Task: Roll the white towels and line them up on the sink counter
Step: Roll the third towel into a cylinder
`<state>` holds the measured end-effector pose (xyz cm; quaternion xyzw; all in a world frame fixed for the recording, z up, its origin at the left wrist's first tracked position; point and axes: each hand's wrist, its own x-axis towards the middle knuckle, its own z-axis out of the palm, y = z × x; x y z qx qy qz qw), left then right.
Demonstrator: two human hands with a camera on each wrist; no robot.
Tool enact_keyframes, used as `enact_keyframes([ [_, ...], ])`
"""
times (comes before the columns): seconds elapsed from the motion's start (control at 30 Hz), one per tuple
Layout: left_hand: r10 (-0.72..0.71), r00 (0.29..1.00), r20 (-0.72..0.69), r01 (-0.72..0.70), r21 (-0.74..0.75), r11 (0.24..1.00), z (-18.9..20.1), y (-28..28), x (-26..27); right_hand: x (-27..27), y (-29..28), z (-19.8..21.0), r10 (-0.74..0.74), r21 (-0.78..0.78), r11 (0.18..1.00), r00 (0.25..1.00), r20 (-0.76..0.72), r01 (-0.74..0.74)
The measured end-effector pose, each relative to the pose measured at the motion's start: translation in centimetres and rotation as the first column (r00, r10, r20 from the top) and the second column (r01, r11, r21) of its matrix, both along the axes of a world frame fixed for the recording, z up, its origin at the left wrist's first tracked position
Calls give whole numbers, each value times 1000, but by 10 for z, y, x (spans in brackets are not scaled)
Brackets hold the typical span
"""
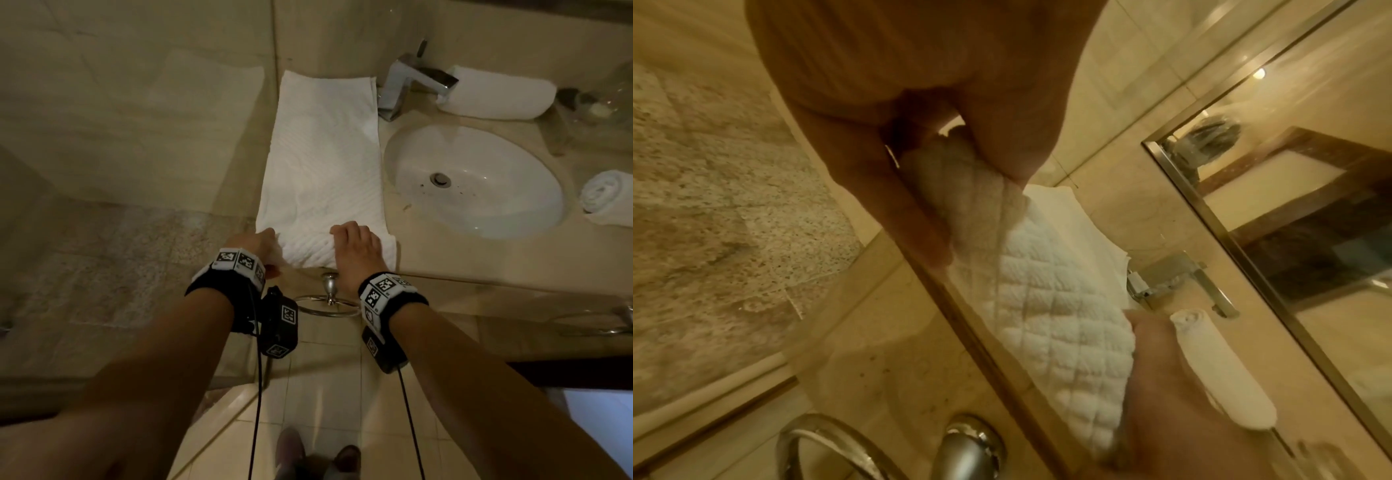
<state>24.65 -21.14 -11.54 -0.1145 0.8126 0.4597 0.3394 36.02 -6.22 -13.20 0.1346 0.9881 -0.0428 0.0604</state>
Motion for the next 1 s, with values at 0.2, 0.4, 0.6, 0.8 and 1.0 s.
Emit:
enact_keyframes([
  [0.2,-270,940,-207,127,-522,843,29,22,6,-14,5,4,-76,-47,996,995,59,79],
  [0.4,-842,300,-448,423,-729,538,33,38,29,-26,9,11,-123,-77,988,987,100,131],
  [0.6,-946,170,-276,361,-876,320,4,49,33,-39,16,16,-114,-103,986,981,156,131],
  [0.8,-958,199,-207,407,-872,273,3,75,-3,-52,25,26,-132,-204,961,958,253,186],
  [1.0,-957,233,-173,446,-855,263,2,88,-17,-39,26,29,82,33,996,989,119,-87],
])
